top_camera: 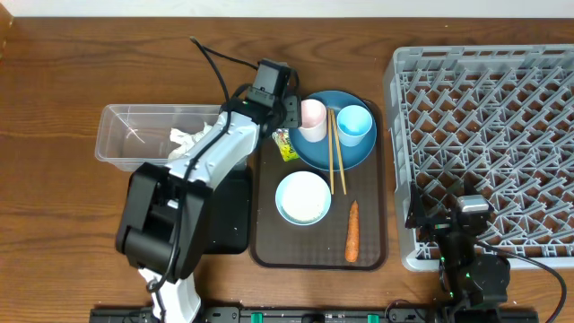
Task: Sort waste into correct bins and load items into the dishwasher rack
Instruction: 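Reach the left gripper toward the foil snack wrapper near the plate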
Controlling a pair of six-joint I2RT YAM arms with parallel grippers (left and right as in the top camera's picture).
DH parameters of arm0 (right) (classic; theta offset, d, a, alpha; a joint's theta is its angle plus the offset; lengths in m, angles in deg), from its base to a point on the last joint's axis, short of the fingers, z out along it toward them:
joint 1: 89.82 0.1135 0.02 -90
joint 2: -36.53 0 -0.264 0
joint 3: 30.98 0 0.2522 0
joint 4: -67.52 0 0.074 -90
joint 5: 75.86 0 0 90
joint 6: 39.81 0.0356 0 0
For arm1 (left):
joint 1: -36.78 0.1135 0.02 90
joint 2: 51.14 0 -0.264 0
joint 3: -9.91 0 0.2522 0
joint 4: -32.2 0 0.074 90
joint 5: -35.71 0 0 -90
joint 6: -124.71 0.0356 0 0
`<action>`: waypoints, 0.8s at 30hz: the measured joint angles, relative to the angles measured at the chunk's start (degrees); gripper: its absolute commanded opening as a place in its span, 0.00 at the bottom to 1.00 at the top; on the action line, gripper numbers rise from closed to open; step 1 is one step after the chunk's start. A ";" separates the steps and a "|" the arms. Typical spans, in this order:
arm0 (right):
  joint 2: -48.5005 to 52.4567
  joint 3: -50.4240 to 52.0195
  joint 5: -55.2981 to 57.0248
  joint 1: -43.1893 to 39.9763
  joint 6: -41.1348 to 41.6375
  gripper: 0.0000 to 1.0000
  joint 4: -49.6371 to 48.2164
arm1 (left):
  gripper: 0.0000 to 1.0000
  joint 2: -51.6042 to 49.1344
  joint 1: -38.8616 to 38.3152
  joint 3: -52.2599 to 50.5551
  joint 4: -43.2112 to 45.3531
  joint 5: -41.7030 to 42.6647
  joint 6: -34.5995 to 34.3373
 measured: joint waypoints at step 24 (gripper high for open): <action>0.00 0.00 0.00 0.00 0.00 0.99 0.00 | 0.51 -2.19 -0.02 0.00 0.52 -0.20 0.87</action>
